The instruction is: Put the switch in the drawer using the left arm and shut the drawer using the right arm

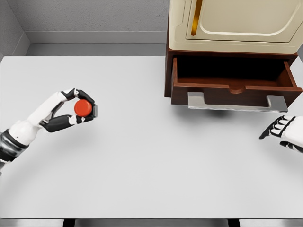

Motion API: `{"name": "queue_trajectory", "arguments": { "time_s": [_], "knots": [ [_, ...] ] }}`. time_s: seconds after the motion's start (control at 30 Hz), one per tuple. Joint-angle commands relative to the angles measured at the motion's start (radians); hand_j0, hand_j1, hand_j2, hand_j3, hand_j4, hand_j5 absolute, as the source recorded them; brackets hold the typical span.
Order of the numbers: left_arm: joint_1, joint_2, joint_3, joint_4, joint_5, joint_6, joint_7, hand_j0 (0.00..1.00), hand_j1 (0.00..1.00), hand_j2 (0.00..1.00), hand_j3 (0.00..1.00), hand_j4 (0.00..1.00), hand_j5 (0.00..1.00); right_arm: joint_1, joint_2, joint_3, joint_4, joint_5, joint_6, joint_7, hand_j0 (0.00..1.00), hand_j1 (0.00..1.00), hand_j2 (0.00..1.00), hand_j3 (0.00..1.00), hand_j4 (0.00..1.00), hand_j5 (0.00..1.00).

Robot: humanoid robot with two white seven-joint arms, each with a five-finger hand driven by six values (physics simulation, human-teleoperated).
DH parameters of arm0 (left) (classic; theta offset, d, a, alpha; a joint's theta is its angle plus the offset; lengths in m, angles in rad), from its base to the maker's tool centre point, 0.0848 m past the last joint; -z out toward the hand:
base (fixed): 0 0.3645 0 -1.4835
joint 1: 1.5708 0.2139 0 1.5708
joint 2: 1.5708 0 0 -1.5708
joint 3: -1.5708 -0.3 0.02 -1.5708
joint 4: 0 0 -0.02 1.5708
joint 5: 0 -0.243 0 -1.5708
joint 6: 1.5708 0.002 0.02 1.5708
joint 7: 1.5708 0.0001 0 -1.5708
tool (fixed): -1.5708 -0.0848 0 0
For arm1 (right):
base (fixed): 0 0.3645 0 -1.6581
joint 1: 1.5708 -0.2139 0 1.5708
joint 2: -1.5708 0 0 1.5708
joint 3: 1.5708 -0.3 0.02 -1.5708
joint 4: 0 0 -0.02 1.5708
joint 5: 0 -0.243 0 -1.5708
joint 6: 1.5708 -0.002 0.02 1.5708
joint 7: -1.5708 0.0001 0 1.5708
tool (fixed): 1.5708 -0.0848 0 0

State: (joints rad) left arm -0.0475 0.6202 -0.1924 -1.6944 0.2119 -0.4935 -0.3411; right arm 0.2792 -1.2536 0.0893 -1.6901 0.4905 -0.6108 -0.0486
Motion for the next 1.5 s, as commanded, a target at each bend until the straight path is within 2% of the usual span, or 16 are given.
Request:
{"name": "queue_trajectory", "arguments": {
  "time_s": [0.0, 0.27, 0.43, 0.47, 0.53, 0.67, 1.0, 1.2, 1.47],
  "knots": [
    [-0.002, -0.025, 0.002, -0.016, -0.031, 0.001, 0.001, 0.43, 0.43, 0.43, 0.43, 0.43, 0.43, -0.002, -0.001, 0.0, -0.002, -0.007, 0.0, 0.0, 0.67, 0.67, 0.67, 0.67, 0.67, 0.67],
    [-0.068, -0.109, 0.007, -0.044, -0.146, 0.001, 0.002, 0.43, 0.43, 0.43, 0.43, 0.43, 0.43, -0.002, -0.003, 0.0, 0.0, -0.006, 0.0, 0.0, 0.67, 0.67, 0.67, 0.67, 0.67, 0.67],
    [-0.08, -0.132, 0.021, -0.077, -0.197, 0.001, 0.004, 0.43, 0.43, 0.43, 0.43, 0.43, 0.43, -0.003, -0.001, 0.0, 0.0, -0.006, 0.0, 0.0, 0.67, 0.67, 0.67, 0.67, 0.67, 0.67],
    [-0.091, -0.135, 0.022, -0.084, -0.227, 0.0, 0.004, 0.43, 0.43, 0.43, 0.43, 0.43, 0.43, -0.003, -0.001, 0.0, 0.0, -0.006, 0.0, 0.0, 0.67, 0.67, 0.67, 0.67, 0.67, 0.67],
    [-0.1, -0.135, 0.022, -0.094, -0.232, 0.0, 0.004, 0.43, 0.43, 0.43, 0.43, 0.43, 0.43, -0.003, -0.001, 0.0, 0.0, -0.006, 0.0, 0.0, 0.67, 0.67, 0.67, 0.67, 0.67, 0.67],
    [-0.138, -0.186, 0.022, -0.102, -0.345, -0.007, 0.004, 0.43, 0.43, 0.43, 0.43, 0.43, 0.43, -0.005, -0.001, 0.0, 0.0, -0.006, 0.0, 0.0, 0.67, 0.67, 0.67, 0.67, 0.67, 0.67],
    [-0.196, -0.31, 0.011, -0.107, -0.448, 0.0, 0.004, 0.43, 0.43, 0.43, 0.43, 0.43, 0.43, -0.006, -0.001, 0.0, 0.0, -0.007, 0.0, 0.0, 0.67, 0.67, 0.67, 0.67, 0.67, 0.67],
    [-0.236, -0.356, 0.004, -0.107, -0.482, -0.008, 0.002, 0.43, 0.43, 0.43, 0.43, 0.43, 0.43, -0.006, -0.003, 0.0, 0.0, -0.007, 0.0, 0.0, 0.67, 0.67, 0.67, 0.67, 0.67, 0.67],
    [-0.287, -0.447, -0.035, -0.107, -0.592, -0.002, 0.002, 0.43, 0.43, 0.43, 0.43, 0.43, 0.43, -0.006, -0.003, 0.0, 0.0, -0.007, 0.0, 0.0, 0.67, 0.67, 0.67, 0.67, 0.67, 0.67]
  ]
}}
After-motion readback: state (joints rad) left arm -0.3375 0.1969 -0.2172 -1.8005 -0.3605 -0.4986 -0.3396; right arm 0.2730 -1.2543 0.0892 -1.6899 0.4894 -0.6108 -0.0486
